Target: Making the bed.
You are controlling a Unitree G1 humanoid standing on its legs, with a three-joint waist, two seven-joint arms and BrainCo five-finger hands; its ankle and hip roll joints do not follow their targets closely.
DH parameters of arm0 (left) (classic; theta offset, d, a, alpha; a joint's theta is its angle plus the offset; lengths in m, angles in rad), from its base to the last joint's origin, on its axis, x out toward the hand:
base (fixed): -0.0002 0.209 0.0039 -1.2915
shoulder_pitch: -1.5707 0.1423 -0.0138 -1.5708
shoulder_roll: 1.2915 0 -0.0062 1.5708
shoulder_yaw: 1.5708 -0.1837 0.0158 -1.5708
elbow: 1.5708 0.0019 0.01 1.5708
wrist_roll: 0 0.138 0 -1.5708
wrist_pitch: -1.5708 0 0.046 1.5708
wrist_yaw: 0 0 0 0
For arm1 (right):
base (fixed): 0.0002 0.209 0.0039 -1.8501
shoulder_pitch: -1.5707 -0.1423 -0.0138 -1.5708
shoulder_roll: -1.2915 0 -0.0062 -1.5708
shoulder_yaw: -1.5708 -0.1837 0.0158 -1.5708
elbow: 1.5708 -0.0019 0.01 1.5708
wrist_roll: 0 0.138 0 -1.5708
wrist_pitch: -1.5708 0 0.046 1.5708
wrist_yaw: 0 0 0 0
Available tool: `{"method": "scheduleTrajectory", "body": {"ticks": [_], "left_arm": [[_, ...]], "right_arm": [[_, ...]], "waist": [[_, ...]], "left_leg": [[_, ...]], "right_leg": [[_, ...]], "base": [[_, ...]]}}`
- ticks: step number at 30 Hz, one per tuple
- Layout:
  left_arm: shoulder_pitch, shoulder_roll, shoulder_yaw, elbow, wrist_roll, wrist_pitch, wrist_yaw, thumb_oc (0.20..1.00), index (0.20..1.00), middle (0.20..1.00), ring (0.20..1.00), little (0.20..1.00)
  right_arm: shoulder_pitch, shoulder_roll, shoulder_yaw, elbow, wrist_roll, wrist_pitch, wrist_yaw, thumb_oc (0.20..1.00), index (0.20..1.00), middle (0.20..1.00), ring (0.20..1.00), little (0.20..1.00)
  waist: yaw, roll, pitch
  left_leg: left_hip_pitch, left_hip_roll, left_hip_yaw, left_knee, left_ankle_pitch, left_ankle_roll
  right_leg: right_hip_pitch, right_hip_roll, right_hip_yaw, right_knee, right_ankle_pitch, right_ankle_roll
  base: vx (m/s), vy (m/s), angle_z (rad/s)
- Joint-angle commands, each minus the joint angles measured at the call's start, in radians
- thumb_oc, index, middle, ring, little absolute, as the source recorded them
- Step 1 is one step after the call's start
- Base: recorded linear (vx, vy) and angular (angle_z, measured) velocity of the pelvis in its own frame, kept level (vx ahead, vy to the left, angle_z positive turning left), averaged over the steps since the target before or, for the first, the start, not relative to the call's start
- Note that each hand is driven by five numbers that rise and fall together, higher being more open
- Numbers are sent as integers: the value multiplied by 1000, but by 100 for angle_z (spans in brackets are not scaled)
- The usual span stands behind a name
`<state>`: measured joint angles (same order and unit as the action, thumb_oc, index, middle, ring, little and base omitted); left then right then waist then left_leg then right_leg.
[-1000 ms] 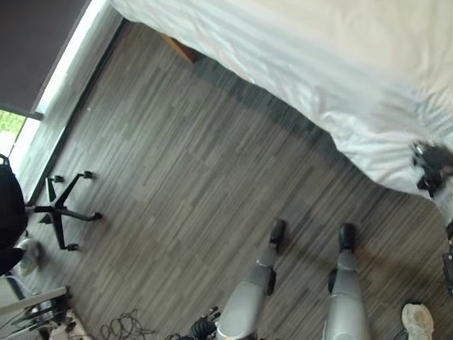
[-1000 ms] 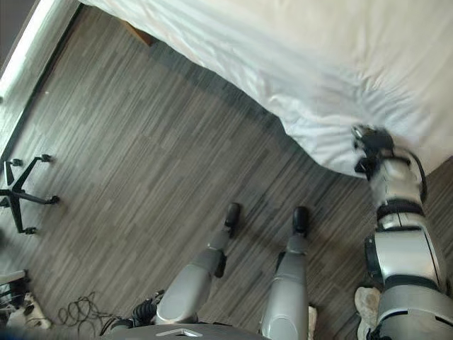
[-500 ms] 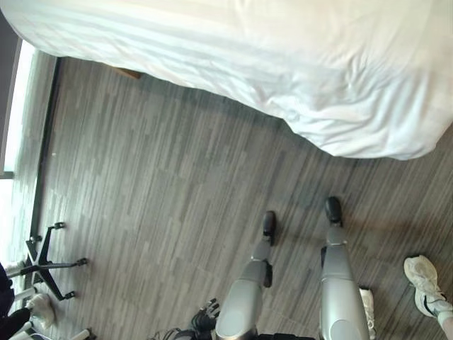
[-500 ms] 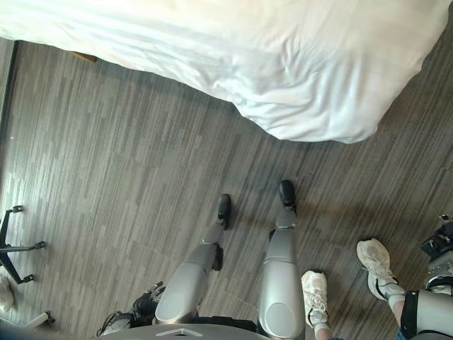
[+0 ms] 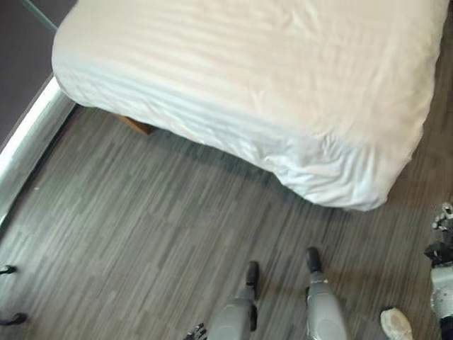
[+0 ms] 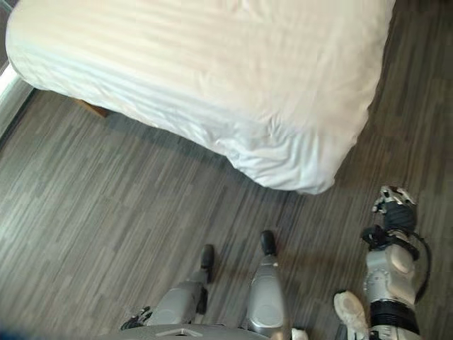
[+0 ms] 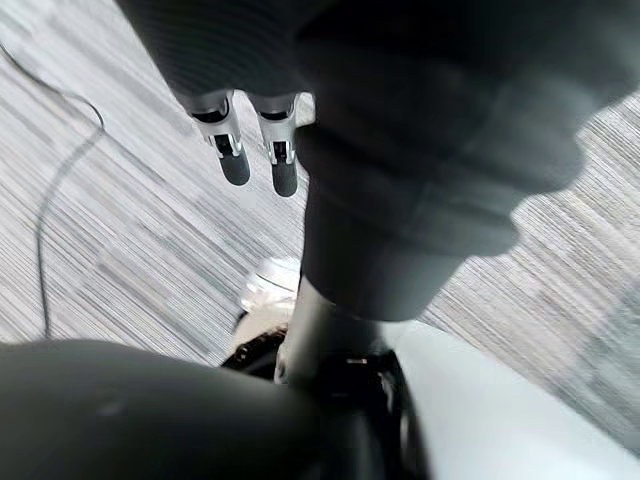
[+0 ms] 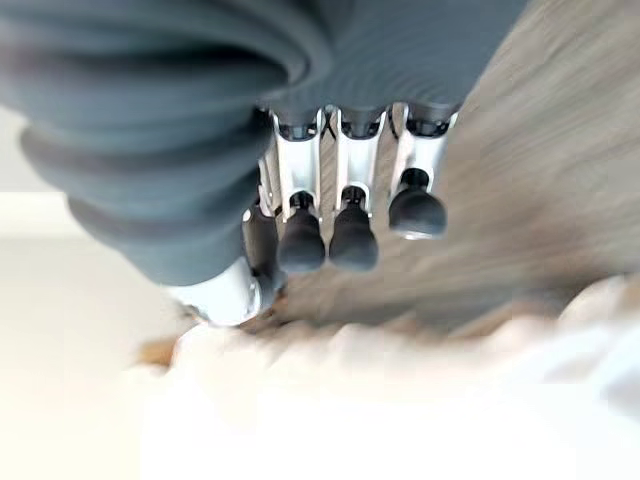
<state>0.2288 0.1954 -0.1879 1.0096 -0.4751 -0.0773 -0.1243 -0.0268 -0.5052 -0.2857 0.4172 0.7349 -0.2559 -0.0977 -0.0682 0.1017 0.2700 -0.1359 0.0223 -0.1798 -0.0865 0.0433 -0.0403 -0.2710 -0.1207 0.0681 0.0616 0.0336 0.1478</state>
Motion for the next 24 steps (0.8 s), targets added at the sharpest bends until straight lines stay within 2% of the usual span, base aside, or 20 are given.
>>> {"method": "scheduleTrajectory", "body": {"ticks": [1,6,10,17,24], "left_arm": [[-103,26,42,7,38,-45,-20,1000,1000,1000,1000,1000],[-88,48,39,50,74,-51,-33,1000,1000,1000,1000,1000],[-76,60,11,44,77,-55,-41,1000,1000,1000,1000,1000],[-82,56,-62,0,15,-55,-44,1000,1000,1000,1000,1000],[-115,30,-130,-41,-16,-58,-30,1000,1000,1000,1000,1000]], "right_arm": [[-43,-48,1,-47,-35,-43,24,200,200,200,200,200],[-145,-99,63,63,-47,-23,41,200,200,200,200,200],[-287,-154,143,204,-49,-4,42,200,200,200,200,200],[-557,-245,279,436,-55,35,23,200,200,200,200,200],[-696,-262,348,561,-40,49,4,200,200,200,200,200]], "waist": [[32,-54,-37],[60,-55,-42],[85,-42,-38],[114,-3,17],[123,26,72]], "left_leg": [[91,-33,-11,0,-35,8],[79,-36,-15,0,-29,7],[63,-37,-17,0,-22,1],[15,-39,-31,1,-1,-8],[-42,-38,-34,5,16,-17]], "right_leg": [[80,-8,13,-134,104,-11],[74,-10,9,-140,111,-9],[62,-10,9,-142,114,-9],[24,-8,-1,-136,116,-13],[-27,-2,-4,-130,117,-17]], "base": [[-8,-6,7],[-15,-6,2],[-11,-6,-3],[-38,-22,6],[-23,-45,4]]}}
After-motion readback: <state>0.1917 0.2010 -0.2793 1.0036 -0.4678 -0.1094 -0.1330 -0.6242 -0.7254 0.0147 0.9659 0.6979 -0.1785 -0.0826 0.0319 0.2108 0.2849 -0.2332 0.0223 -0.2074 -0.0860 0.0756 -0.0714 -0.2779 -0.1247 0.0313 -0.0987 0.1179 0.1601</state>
